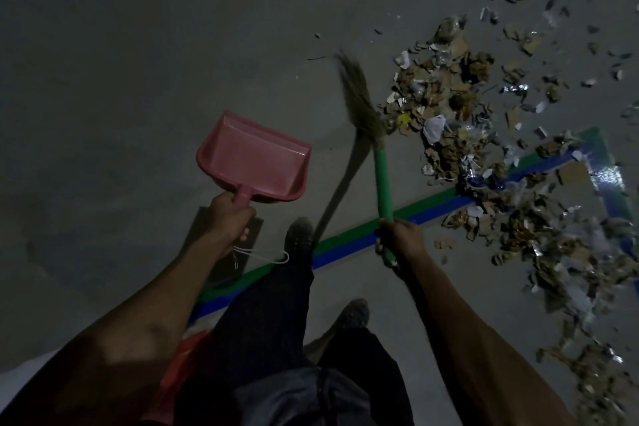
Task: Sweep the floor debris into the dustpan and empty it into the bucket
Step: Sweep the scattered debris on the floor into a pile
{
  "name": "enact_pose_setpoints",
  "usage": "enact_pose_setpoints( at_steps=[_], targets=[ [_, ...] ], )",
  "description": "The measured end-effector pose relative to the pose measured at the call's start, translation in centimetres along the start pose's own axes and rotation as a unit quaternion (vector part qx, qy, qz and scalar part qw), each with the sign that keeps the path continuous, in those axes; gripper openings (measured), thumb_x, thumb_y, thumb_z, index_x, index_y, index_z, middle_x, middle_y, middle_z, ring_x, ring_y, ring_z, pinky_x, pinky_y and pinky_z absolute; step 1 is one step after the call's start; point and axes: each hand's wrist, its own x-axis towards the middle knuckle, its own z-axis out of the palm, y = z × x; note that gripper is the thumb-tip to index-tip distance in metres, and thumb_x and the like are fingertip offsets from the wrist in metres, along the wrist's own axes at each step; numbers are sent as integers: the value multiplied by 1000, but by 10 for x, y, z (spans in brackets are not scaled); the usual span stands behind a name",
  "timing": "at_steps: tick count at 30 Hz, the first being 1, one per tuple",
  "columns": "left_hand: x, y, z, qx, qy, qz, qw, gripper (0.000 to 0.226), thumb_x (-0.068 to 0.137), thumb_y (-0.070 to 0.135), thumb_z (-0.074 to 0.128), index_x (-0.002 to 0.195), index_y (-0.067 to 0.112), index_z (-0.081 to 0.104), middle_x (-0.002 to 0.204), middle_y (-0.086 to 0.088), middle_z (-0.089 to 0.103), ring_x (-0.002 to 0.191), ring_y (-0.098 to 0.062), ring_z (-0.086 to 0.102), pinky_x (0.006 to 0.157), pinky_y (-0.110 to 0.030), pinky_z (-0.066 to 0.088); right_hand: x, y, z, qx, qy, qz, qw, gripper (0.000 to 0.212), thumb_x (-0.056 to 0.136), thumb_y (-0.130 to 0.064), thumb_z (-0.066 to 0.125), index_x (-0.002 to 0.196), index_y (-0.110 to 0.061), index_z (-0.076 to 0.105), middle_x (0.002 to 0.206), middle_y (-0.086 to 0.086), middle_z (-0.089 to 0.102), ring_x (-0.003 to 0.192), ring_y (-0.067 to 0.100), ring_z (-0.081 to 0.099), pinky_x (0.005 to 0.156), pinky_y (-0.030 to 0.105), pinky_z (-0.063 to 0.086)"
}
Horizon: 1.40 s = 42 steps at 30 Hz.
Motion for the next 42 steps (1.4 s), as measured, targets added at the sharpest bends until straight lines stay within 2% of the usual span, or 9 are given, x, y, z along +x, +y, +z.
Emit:
enact_pose_setpoints(
  at_steps=[4,9,14,17,24,33,36,39,42],
  targets=[
    [2,6,17,14,-13,17,1000,12,83,6,60,95,8,58,62,-9,57,46,-19,51,39,-20,40,39,-30,-42,48,66,18,997,18,94,-11,59,90,6,55,66,16,57,38,15,50,38,24,41],
    [-3,25,36,43,-8,51,998,10,77,15,64,76,20,55,54,-6,61,38,-18,55,47,-28,48,46,-39,-55,114,86,-14,990,15,95,-9,57,87,2,51,69,15,56,37,14,50,36,21,40],
    [-18,56,62,51,-10,74,996,9,76,13,63,79,17,56,51,-5,59,32,-15,52,40,-24,44,22,-6,-52,30,15,-37,999,25,94,-3,55,114,13,55,62,16,53,32,17,45,34,22,37],
    [-25,73,83,71,-4,82,994,9,75,13,64,79,14,57,52,-9,59,37,-21,55,45,-27,46,36,-7,-76,22,-11,-13,1000,34,94,-2,57,123,14,50,61,16,52,35,20,45,38,26,39],
    [-43,123,166,93,15,81,992,9,74,11,65,75,13,56,55,-11,59,42,-24,56,51,-31,47,103,-44,-195,114,26,8,993,11,93,-4,57,85,1,53,66,17,54,39,19,47,39,26,39],
    [-72,198,278,95,11,88,991,8,77,13,65,77,16,57,56,-7,57,37,-19,50,37,-19,35,173,-104,-328,239,62,47,968,7,94,-5,56,91,1,53,68,13,53,46,18,47,35,21,39],
    [-75,216,303,92,2,97,991,10,78,11,65,79,14,56,61,-9,57,43,-21,51,42,-21,37,190,-120,-363,291,76,28,953,5,96,-1,51,101,-1,51,69,12,52,39,13,47,35,19,39],
    [-75,226,320,92,-6,106,990,11,79,10,65,78,14,55,64,-10,56,48,-23,51,48,-25,39,205,-133,-397,338,102,17,935,26,97,-1,48,122,-5,44,72,11,50,41,13,47,35,20,40],
    [-77,231,328,98,0,113,989,13,78,12,66,75,16,54,65,-10,57,49,-24,53,50,-28,42,203,-142,-405,389,114,12,914,17,97,-3,49,113,-3,49,78,10,54,53,15,48,37,21,40]
  ],
)
